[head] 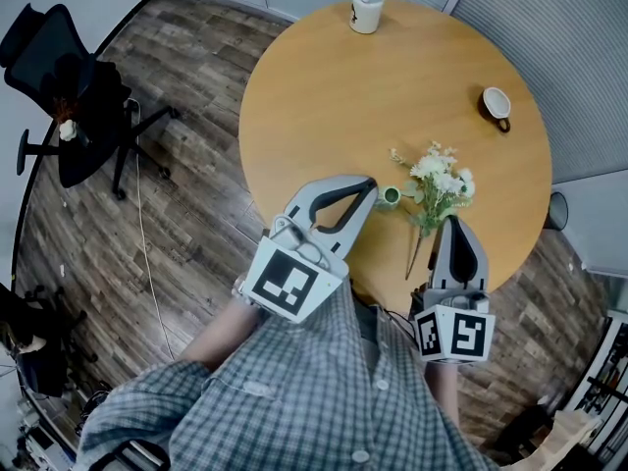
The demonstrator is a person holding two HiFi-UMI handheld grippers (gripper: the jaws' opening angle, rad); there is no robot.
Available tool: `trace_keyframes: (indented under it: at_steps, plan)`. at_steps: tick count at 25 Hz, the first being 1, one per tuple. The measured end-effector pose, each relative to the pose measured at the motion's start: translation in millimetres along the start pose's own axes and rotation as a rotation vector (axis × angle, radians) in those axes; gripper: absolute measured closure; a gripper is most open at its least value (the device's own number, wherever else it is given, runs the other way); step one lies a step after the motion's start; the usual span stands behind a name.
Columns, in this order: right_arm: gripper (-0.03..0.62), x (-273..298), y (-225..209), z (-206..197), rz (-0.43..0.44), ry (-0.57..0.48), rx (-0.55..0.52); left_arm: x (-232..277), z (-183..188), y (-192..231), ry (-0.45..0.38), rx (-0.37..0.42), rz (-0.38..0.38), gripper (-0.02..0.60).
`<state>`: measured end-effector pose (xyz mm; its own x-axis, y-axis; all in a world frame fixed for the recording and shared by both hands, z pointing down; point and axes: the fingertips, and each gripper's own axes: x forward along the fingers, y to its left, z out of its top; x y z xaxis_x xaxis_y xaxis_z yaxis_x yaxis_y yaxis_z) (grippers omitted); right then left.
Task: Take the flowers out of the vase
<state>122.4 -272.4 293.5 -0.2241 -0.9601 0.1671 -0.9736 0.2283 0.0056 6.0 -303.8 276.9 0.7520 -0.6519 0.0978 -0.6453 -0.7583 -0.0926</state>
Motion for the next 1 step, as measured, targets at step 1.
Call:
trace_keyframes:
  at_steps: [1]
  plan:
    - [0.585, -0.5, 0.0, -0.5, 0.001, 0.0, 0.0, -0.4, -0.4, -0.6, 0.0, 0.001, 0.001, 0.574]
